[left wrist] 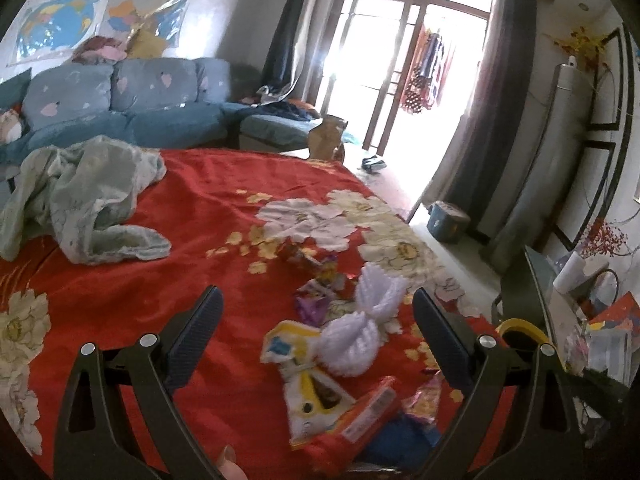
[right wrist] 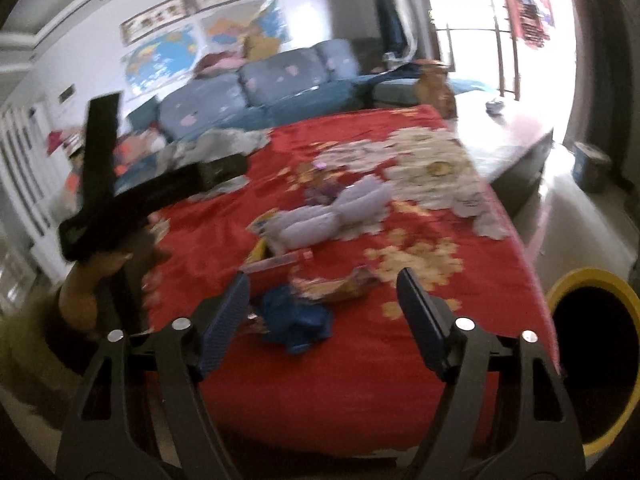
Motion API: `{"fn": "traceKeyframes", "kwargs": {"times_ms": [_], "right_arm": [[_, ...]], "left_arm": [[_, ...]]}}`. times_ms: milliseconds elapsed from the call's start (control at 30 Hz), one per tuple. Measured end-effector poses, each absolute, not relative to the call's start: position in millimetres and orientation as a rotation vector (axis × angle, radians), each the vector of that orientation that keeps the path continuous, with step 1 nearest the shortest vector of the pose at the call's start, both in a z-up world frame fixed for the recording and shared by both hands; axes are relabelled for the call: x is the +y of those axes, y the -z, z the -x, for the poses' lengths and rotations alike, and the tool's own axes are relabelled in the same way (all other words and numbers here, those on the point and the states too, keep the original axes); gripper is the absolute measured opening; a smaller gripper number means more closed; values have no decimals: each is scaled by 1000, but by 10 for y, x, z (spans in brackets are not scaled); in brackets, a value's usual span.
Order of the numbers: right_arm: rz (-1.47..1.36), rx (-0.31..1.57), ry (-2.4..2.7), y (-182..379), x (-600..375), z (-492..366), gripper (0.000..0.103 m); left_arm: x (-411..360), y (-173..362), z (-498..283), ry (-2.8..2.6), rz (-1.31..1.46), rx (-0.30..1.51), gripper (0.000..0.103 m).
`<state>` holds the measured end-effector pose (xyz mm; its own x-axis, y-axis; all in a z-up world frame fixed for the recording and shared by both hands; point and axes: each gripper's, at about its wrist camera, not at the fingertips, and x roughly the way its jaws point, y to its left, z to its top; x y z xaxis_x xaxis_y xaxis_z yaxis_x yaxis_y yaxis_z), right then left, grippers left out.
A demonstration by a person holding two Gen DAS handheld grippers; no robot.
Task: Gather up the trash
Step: 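Move both grippers back over the trash on the bedspread, then grasp the yellow snack wrapper with the left gripper while the right gripper grasps a small wrapper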
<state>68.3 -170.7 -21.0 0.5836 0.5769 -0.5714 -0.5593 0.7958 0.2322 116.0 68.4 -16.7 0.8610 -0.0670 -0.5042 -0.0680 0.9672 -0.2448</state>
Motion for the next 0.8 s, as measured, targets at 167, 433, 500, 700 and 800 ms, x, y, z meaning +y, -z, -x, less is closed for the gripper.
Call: {"fn": "traceKeyframes", "kwargs": {"times_ms": [167, 433, 500, 700, 800], "right_arm": [[53, 707, -747, 304, -1423, -571, 57], [163, 742, -796, 469, -1110, -475, 43], [184, 749, -802, 510, -1051, -473, 41], [233, 769, -812, 615, -945, -504, 28], [257, 768, -811, 646, -908, -505, 22]], "left_arm": [[840, 264, -1173, -25, 290, 576, 91], [1004, 511, -1170, 0, 341, 673, 76], [1026, 572, -1171, 14, 356, 703, 70], [1061, 748, -1177, 70, 415, 772, 55], [1061, 827, -1191, 119, 464, 803, 49]]}}
